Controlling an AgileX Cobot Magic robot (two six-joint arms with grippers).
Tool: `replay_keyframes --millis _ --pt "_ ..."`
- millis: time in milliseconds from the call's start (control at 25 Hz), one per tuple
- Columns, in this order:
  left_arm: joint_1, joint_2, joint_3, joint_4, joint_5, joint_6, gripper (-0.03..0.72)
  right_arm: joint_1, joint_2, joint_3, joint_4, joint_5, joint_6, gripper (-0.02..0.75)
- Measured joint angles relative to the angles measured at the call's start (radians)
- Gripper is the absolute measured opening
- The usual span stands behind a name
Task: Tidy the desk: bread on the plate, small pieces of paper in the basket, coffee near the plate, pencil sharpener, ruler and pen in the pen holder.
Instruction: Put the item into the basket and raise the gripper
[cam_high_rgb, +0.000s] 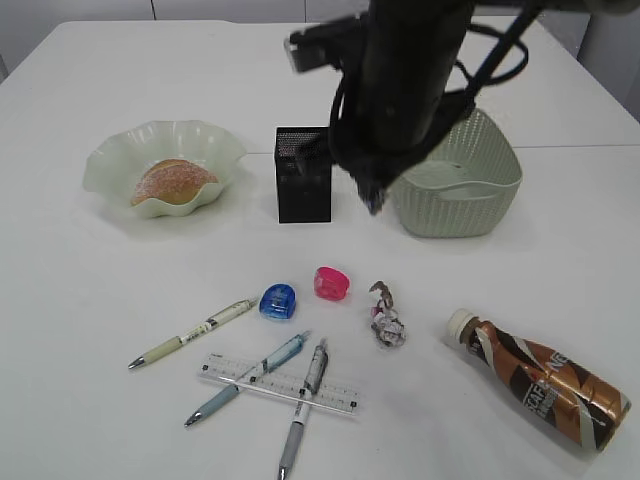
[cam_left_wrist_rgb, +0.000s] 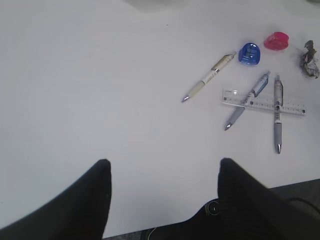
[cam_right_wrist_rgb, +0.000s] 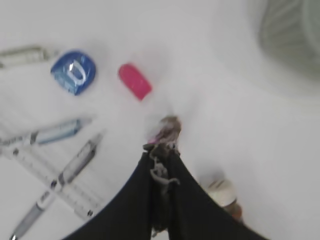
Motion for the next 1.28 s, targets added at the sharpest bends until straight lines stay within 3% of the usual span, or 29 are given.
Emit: replay_keyframes --millis 360,720,1000,1120,1280 --pt "0.0 0.0 0.0 0.008 0.0 0.0 0.486 -0.123 0.04 -0.225 -0.084 -0.042 0.046 0.037" --pt "0.0 0.0 0.0 0.017 0.0 0.0 0.486 -0.312 0.116 -0.244 -0.091 -0.205 0.083 0.037" --pt "0.0 0.0 0.0 0.019 0.0 0.0 0.48 -0.35 0.23 -0.25 -0.091 -0.282 0.087 0.043" --pt "0.0 0.0 0.0 0.019 0.0 0.0 0.479 -0.35 0.263 -0.252 -0.091 -0.317 0.087 0.107" --pt "0.0 0.0 0.0 0.019 0.0 0.0 0.479 -0.35 0.275 -0.252 -0.091 -0.367 0.088 0.351"
